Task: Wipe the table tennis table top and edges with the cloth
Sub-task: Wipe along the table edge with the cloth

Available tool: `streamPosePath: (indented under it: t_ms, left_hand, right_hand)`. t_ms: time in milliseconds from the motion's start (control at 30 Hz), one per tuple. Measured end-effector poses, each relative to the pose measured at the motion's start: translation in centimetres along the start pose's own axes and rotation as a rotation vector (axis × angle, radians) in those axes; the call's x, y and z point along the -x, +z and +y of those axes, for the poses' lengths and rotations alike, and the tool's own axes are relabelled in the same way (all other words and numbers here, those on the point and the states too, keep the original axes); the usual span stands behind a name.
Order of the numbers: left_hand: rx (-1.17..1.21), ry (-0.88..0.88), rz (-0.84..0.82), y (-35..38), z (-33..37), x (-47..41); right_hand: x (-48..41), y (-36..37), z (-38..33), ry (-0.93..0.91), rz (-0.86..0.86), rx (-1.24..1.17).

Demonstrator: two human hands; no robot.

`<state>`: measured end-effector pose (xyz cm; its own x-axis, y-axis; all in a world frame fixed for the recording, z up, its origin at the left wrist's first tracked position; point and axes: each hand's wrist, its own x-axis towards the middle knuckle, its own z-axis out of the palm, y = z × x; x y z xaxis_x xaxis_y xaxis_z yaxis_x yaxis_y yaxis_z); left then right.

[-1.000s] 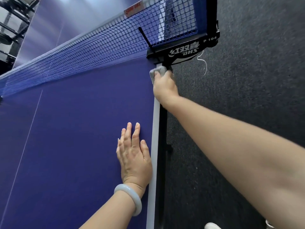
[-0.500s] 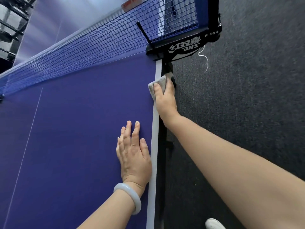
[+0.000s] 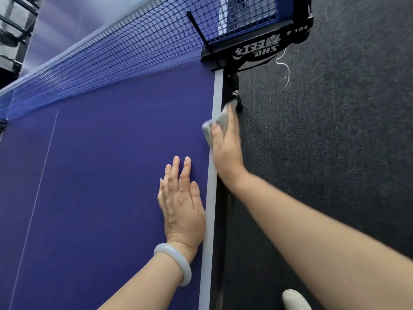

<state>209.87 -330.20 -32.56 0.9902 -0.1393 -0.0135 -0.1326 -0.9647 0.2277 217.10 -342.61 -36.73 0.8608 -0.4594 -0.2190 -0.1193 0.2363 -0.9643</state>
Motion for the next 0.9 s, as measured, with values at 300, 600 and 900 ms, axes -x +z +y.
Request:
streamPosePath:
  t_ms: [300,600,900]
  left_hand:
    - [0.126,0.020,0.028,-0.1,-0.1,0.0]
    - [0.467,-0.009,0.093,-0.5,-1.0,0.3]
    - [0.476,0.001,0.040,-2.0,-1.7,3.0]
  right_hand:
    - [9.8,-0.3,3.0,-0.037,0.017,-0.079]
    - [14.9,0.0,2.3,0.139,-0.028,0.069]
    - [12.6,0.5,1.3,0.162,0.007,0.172]
